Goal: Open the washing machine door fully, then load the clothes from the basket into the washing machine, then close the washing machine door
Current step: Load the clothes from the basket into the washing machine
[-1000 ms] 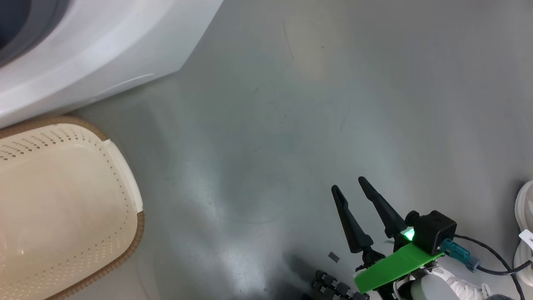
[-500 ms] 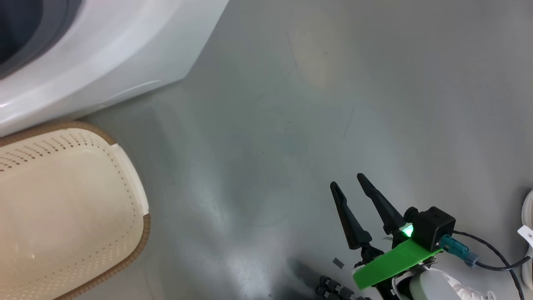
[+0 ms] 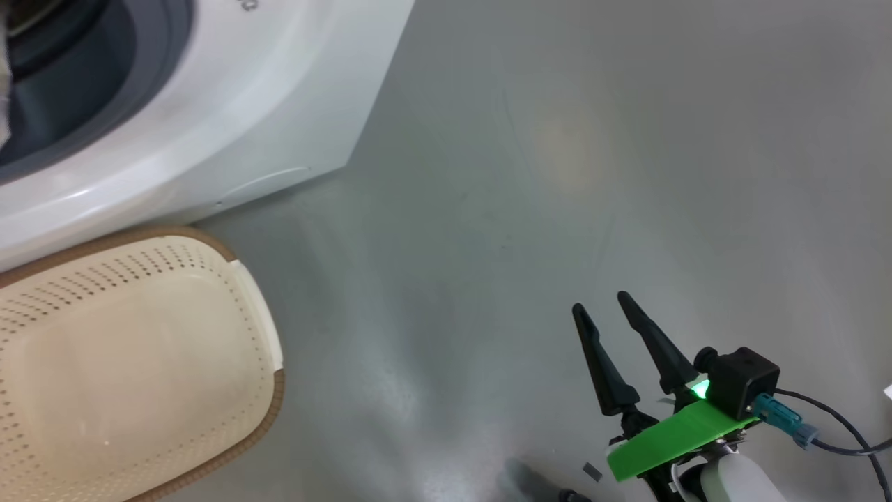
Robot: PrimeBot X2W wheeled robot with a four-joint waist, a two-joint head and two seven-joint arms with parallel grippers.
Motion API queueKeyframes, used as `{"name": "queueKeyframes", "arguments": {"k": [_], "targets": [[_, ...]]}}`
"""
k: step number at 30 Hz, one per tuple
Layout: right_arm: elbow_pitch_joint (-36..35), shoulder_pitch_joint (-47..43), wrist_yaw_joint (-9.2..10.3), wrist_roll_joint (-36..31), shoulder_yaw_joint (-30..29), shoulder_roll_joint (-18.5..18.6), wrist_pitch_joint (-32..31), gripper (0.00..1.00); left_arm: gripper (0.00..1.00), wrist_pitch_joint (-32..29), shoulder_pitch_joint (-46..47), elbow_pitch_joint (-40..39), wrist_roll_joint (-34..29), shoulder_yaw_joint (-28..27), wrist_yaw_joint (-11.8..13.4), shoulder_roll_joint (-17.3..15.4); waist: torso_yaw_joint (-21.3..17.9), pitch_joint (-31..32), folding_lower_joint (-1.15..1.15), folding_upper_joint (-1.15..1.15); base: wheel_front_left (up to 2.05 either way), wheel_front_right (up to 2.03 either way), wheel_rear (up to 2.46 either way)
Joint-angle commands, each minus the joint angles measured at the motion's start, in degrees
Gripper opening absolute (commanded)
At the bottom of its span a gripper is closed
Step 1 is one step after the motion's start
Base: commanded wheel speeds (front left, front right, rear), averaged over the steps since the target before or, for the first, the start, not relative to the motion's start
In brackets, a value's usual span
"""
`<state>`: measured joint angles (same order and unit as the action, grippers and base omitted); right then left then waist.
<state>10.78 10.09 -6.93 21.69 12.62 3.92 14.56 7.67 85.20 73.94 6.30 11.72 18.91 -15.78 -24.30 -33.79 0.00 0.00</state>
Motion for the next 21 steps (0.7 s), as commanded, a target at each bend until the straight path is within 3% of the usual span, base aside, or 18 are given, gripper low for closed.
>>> {"name": "queueKeyframes", "arguments": {"k": [1, 13, 21], "targets": [[-0.91, -2.0, -0.56, -0.31, 0.36, 1.06, 0.44, 1.0, 1.0, 1.07, -1.18, -0.93, 1.31, -0.88, 0.74, -0.82, 2.13, 2.22, 0.0, 0.0, 0.0, 0.0, 0.0], [-1.59, -2.6, -0.56, -1.67, -1.65, 1.81, 0.44, 1.0, 1.0, 5.01, -6.62, -0.53, 5.55, -2.81, -0.46, 4.12, 6.83, 6.4, 0.0, 0.0, 0.0, 0.0, 0.0], [-2.49, -2.78, -0.56, -2.74, -3.24, 2.58, 0.44, 1.0, 1.0, 6.92, -11.45, -1.47, 7.41, -2.96, -3.2, 7.98, 10.73, 8.98, 0.0, 0.0, 0.0, 0.0, 0.0]]}}
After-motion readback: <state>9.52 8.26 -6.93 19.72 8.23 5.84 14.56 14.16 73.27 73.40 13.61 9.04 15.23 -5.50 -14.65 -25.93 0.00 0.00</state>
